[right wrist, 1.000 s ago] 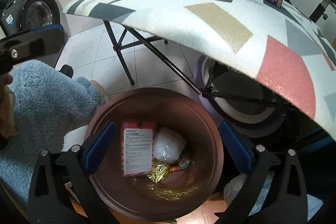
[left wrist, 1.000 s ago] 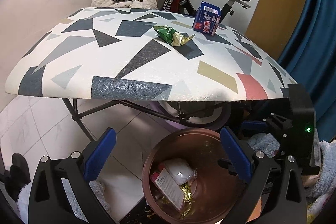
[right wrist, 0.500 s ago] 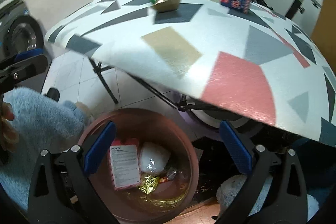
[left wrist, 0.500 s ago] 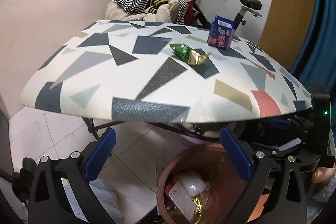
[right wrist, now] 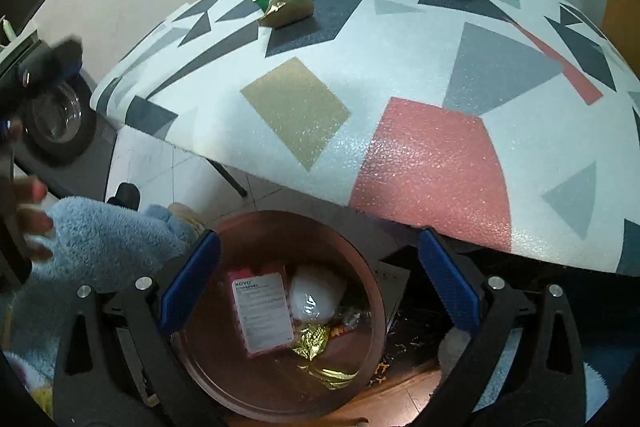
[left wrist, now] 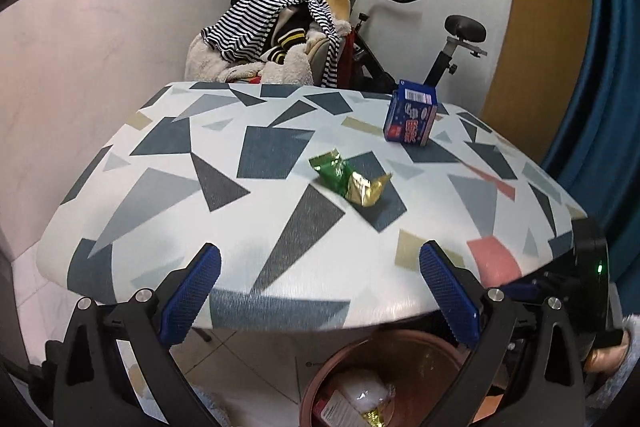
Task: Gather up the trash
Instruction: 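Move both grippers back over the table toward the candy wrapper and blue box, then grasp the green-gold candy wrapper with the left gripper while the right gripper grasps the blue box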
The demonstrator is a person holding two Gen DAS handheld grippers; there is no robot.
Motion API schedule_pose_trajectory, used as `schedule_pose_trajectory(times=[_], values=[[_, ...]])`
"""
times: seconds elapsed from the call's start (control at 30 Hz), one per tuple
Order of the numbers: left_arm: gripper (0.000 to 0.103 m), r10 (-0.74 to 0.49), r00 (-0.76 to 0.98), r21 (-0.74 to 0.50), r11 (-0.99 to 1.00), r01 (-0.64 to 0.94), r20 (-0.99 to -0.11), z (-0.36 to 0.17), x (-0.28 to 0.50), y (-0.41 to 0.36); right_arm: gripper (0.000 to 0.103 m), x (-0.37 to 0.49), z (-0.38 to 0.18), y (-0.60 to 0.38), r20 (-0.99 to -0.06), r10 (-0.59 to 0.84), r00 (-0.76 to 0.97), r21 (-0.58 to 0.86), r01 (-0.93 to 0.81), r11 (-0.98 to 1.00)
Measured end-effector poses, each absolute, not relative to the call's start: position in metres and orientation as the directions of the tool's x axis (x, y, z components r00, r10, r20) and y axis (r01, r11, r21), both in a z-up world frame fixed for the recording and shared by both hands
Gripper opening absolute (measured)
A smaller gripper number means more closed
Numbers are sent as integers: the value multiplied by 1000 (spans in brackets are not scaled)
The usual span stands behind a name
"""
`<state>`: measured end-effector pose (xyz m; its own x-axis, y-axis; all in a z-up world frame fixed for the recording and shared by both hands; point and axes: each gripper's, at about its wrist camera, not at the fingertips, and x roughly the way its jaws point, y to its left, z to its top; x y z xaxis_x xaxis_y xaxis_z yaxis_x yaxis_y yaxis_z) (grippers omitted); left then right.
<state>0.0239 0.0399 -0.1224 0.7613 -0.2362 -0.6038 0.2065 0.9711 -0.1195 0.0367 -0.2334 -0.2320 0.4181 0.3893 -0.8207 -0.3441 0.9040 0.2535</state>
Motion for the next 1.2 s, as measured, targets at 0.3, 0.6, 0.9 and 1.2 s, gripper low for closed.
schedule_pose_trajectory(times=[0.3, 0.6, 0.9, 1.2], values=[[97, -281, 715, -179, 960, 216, -641, -123, 40, 40, 97, 27, -229, -238, -823, 393, 410, 259, -346, 902], [97, -279, 666, -183, 960, 211, -692, -129, 64, 28, 97, 26, -204, -250, -818, 364, 446, 214, -352, 911], [97, -297, 615, -266, 953, 145, -731, -142, 126, 14, 97, 67, -182, -274, -798, 291, 527, 146, -299, 943], [84, -307, 525, -365, 931, -6, -794, -181, 199, -1, 97, 124, -175, -286, -791, 271, 549, 117, -299, 947]])
